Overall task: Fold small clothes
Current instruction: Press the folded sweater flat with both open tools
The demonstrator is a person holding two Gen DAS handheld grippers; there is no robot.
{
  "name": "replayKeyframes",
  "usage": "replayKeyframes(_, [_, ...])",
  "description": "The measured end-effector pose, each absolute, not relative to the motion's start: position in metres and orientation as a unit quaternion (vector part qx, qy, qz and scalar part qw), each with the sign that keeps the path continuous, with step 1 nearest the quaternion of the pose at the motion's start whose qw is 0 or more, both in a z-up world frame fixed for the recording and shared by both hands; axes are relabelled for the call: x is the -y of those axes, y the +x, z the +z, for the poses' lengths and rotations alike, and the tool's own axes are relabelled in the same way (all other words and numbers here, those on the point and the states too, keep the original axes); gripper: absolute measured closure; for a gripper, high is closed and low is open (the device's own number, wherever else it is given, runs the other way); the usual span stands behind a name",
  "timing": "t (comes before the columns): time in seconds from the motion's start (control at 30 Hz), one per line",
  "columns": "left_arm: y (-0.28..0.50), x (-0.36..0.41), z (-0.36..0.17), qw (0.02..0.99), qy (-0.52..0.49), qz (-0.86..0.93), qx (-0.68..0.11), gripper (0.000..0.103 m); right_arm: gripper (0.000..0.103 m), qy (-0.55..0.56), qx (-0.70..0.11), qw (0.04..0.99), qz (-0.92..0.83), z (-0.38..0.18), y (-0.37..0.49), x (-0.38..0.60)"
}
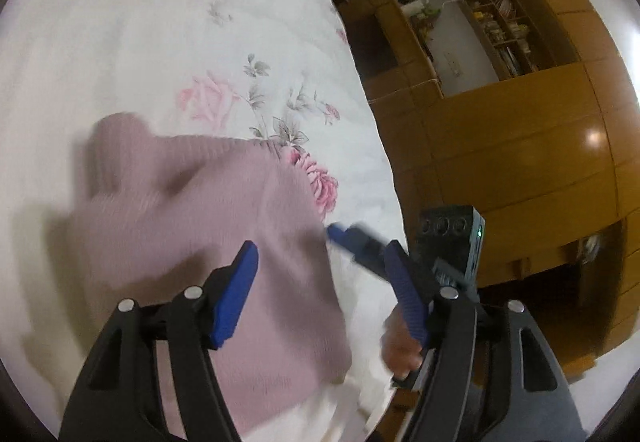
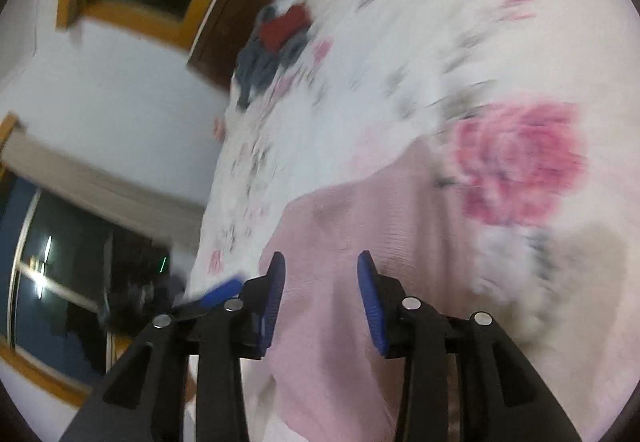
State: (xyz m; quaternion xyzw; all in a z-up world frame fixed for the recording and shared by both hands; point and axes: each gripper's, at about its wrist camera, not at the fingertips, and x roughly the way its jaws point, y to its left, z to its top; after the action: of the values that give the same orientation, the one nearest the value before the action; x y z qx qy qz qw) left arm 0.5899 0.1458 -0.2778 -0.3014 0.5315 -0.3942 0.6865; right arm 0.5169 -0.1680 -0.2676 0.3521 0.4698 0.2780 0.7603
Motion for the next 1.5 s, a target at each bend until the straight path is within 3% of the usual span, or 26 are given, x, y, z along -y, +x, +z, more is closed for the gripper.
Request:
replayKeyframes(0.07, [0.61,-0.131,-0.297,0.687,-0.289,-0.368,-0.556,0.039,0.068,0.336,-0.504,0.748,0.272,-0.288,0.542,0.154])
replayKeyframes(0.13, [0.622,-0.128,-0.324,0.688,-0.28,-0.345,-0.574,0.047,0.091,0.329,-0.529,0.74,0.255,-0.307,0.553,0.156])
replayKeyframes(0.17, [0.631,-0.129,-0.332,0.684,-0.293,-0.334,-0.579,0.061,0.103,0.32,-0.54,0.74,0.242,-0.317,0.559,0.162])
replayKeyframes(0.23, [0.636,-0.136,-0.347,0.673,-0.322,-0.32,-0.583,0.08,0.103,0.334,-0.542,0.73,0.248,-0.33,0.56,0.173])
replayKeyframes(0.27, [0.634,-0.14,-0.347,0.671,-0.329,-0.321,-0.582,0.079,0.103,0.343,-0.542,0.725,0.249,-0.331,0.558,0.178])
replayKeyframes(0.3, [0.632,-0.143,-0.343,0.669,-0.331,-0.327,-0.58,0.076,0.103,0.344,-0.542,0.724,0.251,-0.329,0.556,0.18])
replayKeyframes(0.37, [0.621,-0.15,-0.323,0.673,-0.338,-0.35,-0.557,0.053,0.101,0.342,-0.537,0.724,0.266,-0.315,0.546,0.18])
replayKeyframes(0.53, [0.57,-0.152,-0.312,0.675,-0.317,-0.39,-0.54,0.049,0.098,0.327,-0.534,0.708,0.328,-0.297,0.515,0.166])
replayKeyframes(0.6, [0.564,-0.152,-0.328,0.684,-0.294,-0.368,-0.556,0.061,0.103,0.301,-0.555,0.711,0.309,-0.316,0.509,0.166])
replayKeyframes(0.63, [0.564,-0.153,-0.338,0.685,-0.3,-0.355,-0.561,0.077,0.103,0.303,-0.557,0.711,0.305,-0.321,0.507,0.171])
replayKeyframes(0.67, [0.564,-0.154,-0.34,0.688,-0.298,-0.349,-0.562,0.084,0.103,0.313,-0.557,0.709,0.299,-0.324,0.506,0.178])
replayKeyframes(0.7, [0.563,-0.154,-0.336,0.693,-0.298,-0.34,-0.562,0.084,0.103,0.318,-0.553,0.714,0.288,-0.321,0.504,0.182])
replayKeyframes(0.73, [0.561,-0.157,-0.333,0.693,-0.303,-0.338,-0.56,0.074,0.103,0.316,-0.546,0.724,0.278,-0.311,0.5,0.185])
replayKeyframes(0.77, [0.554,-0.159,-0.323,0.692,-0.313,-0.35,-0.549,0.053,0.1,0.317,-0.54,0.728,0.28,-0.301,0.492,0.186])
replayKeyframes(0.8, [0.548,-0.159,-0.316,0.693,-0.312,-0.359,-0.541,0.05,0.1,0.322,-0.532,0.726,0.293,-0.293,0.487,0.185])
replayKeyframes(0.9, [0.525,-0.152,-0.313,0.703,-0.258,-0.365,-0.553,0.05,0.1,0.289,-0.539,0.726,0.314,-0.287,0.465,0.175])
replayKeyframes(0.97, [0.525,-0.15,-0.322,0.709,-0.244,-0.351,-0.561,0.068,0.103,0.258,-0.571,0.725,0.286,-0.309,0.457,0.176])
replayKeyframes(1.03, [0.527,-0.153,-0.326,0.706,-0.255,-0.337,-0.568,0.076,0.103,0.248,-0.581,0.725,0.273,-0.322,0.45,0.177])
replayKeyframes(1.13, [0.515,-0.159,-0.301,0.701,-0.284,-0.364,-0.543,0.054,0.099,0.257,-0.555,0.741,0.277,-0.295,0.435,0.183])
replayKeyframes(1.17, [0.506,-0.159,-0.294,0.7,-0.282,-0.379,-0.535,0.052,0.099,0.262,-0.543,0.744,0.289,-0.285,0.432,0.178])
replayKeyframes(1.27, [0.484,-0.142,-0.31,0.702,-0.24,-0.365,-0.563,0.05,0.099,0.25,-0.544,0.74,0.307,-0.281,0.423,0.164])
replayKeyframes(1.4, [0.47,-0.131,-0.343,0.69,-0.216,-0.346,-0.598,0.058,0.103,0.219,-0.591,0.726,0.276,-0.327,0.427,0.147])
replayKeyframes(1.5, [0.454,-0.143,-0.33,0.684,-0.251,-0.354,-0.586,0.048,0.103,0.234,-0.588,0.726,0.268,-0.319,0.422,0.16])
